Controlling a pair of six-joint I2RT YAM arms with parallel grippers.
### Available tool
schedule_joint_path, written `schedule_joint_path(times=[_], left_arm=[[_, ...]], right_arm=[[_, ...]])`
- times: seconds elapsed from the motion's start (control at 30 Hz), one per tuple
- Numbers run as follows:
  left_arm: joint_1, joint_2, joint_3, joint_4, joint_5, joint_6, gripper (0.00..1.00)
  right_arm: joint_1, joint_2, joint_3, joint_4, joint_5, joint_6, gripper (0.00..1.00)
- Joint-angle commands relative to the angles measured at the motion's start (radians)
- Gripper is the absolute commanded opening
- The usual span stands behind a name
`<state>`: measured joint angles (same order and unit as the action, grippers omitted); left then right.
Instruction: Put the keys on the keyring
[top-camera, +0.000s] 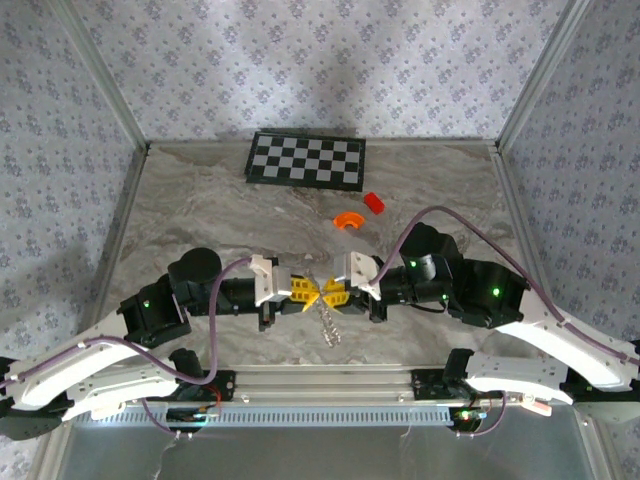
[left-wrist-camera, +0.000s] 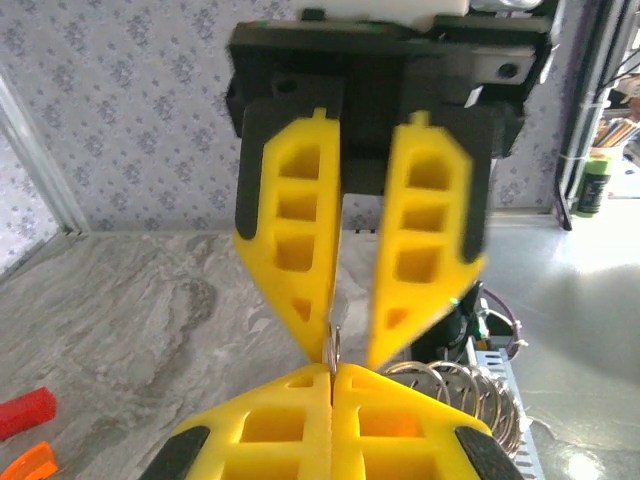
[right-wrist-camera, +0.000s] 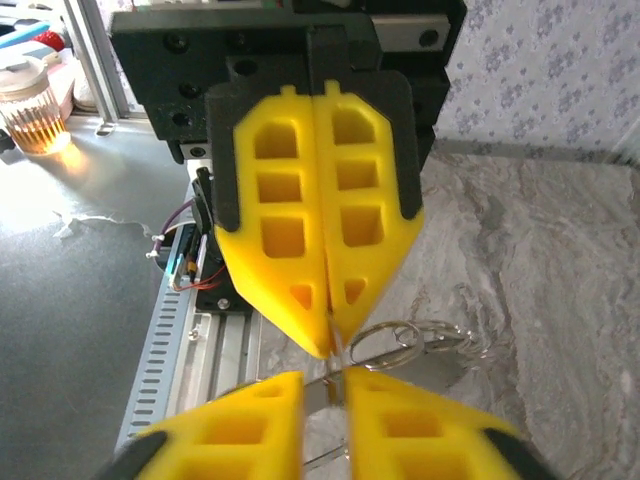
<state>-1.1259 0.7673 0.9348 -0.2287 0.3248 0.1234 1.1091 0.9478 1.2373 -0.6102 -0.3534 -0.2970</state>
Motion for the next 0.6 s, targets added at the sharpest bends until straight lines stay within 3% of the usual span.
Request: schedule_joint_path(times=[0.0, 0.07, 0.3, 0.43, 0.57], left_arm=[[0.000, -0.013, 0.006, 0.038, -0.062, 0.000, 0.00], [0.000, -0.013, 0.004, 0.020, -0.097, 0.000, 0.00], [0.000, -0.037, -0.012, -0.020, -0.136, -0.026, 0.00], [0.000, -0.073, -0.041, -0.029, -0.159, -0.053, 0.00], [0.000, -0.101, -0.057, -0.070, -0.214, -0.085, 0.00]], right_arm=[[0.008, -0.015, 0.014, 0.031, -0.013, 0.028, 0.48], [-0.003, -0.027, 0.007, 0.024, 0.004, 0.040, 0.60], [-0.087, -0.090, -0.032, 0.040, 0.014, 0.147, 0.73], [-0.172, -0.083, -0.036, 0.036, -0.020, 0.220, 0.98], [-0.239, -0.065, -0.082, 0.058, -0.043, 0.268, 1.00]])
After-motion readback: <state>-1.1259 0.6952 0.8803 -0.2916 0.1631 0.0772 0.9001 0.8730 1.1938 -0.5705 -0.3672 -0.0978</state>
